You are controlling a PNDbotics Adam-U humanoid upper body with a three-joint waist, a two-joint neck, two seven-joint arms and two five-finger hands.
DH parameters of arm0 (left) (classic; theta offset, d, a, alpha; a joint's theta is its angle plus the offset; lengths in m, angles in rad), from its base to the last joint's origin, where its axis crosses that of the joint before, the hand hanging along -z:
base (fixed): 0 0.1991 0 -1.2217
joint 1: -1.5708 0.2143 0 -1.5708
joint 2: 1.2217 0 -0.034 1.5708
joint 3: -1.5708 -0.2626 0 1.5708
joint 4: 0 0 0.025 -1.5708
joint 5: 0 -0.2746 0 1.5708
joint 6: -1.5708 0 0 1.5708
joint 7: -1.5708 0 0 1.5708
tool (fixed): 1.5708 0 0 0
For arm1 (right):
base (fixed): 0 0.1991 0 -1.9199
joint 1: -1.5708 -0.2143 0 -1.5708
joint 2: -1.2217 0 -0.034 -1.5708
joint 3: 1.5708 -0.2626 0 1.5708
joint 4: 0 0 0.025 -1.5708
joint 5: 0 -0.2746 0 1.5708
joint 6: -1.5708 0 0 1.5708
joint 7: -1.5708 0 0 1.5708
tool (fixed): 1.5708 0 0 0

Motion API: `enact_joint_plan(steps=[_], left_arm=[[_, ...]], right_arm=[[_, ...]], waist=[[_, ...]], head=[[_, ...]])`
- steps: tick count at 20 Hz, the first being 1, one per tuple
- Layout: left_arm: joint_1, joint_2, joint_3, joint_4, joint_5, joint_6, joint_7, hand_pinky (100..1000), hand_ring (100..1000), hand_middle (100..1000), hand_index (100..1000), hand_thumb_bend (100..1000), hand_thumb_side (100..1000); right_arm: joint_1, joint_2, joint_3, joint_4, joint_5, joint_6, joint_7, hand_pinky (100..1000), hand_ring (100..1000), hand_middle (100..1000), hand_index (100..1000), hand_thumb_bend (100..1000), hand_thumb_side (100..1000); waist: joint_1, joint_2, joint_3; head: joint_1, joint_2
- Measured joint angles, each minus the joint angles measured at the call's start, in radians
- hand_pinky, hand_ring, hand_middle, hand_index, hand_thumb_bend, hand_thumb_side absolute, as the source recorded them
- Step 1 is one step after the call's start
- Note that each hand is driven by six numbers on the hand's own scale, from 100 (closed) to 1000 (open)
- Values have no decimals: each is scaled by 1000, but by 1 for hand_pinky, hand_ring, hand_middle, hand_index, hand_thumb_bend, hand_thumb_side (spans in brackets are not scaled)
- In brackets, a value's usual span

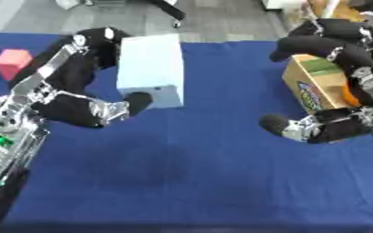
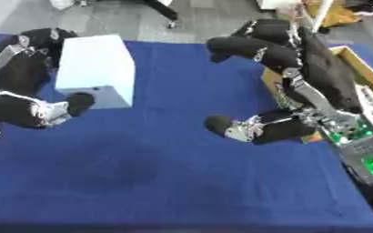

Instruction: Pick up the objects with one hand, pass them to the other hand, and then place them into the box on the other side of the table.

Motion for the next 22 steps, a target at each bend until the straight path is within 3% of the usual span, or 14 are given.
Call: enact_joint_plan(steps=[7, 11, 22], left_arm=[[-26, 30, -55, 0, 76, 79, 16, 721, 619, 522, 594, 125, 187], [-41, 43, -77, 0, 117, 113, 18, 719, 616, 519, 592, 127, 192], [-77, 82, -100, 0, 174, 168, 48, 711, 603, 515, 597, 124, 182]], right_arm=[[-31, -6, 20, 0, 89, -32, 27, 628, 644, 670, 966, 642, 326], [-42, -12, 21, 0, 145, -51, -1, 667, 640, 665, 965, 666, 321], [-51, -25, 46, 0, 258, -89, -95, 651, 617, 638, 967, 669, 324]], waist=[[0, 0, 2], [0, 0, 6], [0, 0, 8]], head=[[8, 0], [12, 0], [17, 0]])
